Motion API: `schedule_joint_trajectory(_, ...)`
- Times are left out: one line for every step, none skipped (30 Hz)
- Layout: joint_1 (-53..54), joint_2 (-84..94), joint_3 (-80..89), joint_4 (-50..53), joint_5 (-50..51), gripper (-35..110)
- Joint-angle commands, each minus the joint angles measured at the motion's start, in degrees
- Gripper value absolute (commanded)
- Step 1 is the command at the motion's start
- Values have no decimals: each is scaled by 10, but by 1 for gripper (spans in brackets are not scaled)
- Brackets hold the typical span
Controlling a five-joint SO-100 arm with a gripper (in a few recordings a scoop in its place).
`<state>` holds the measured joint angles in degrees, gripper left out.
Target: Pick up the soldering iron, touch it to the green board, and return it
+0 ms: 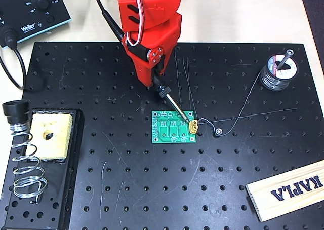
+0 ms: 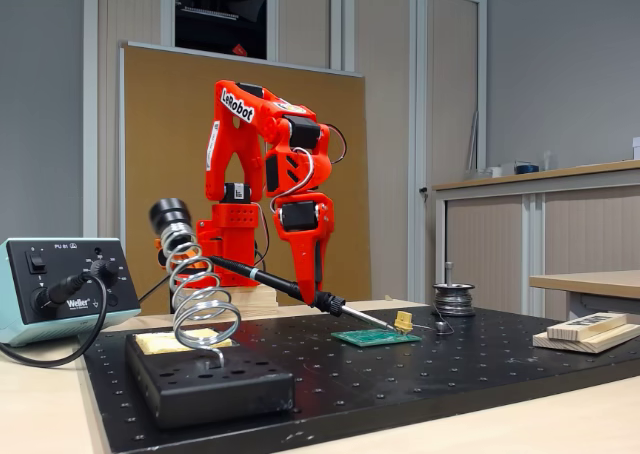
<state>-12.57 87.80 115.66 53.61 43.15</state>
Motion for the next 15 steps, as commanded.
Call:
schedule_joint_trajectory(-4, 21, 0, -4, -3, 0)
schedule_joint_trajectory(1, 27, 4, -4, -6, 0)
schedule_joint_trajectory(5, 33, 11, -4, -11, 0)
schedule_joint_trajectory(11, 41, 17, -4, -15, 0)
schedule_joint_trajectory(18, 48, 21, -2, -20, 0)
schedule_joint_trajectory(25, 56, 25, 1, -27, 0)
schedule_joint_trajectory(33, 63, 27, 2, -36, 0)
schedule_joint_trajectory(40, 66, 26, 4, -44, 0)
schedule_joint_trajectory(47, 67, 19, 10, -53, 0)
schedule_joint_trajectory(54, 65, 11, 15, -62, 0)
schedule_joint_trajectory(59, 59, -1, 21, -74, 0)
schedule_joint_trajectory(63, 50, -18, 28, -83, 0)
schedule_joint_trajectory(66, 40, -35, 35, -93, 0)
schedule_joint_trajectory(67, 28, -53, 43, -100, 0)
schedule_joint_trajectory(67, 15, -72, 51, -105, 0)
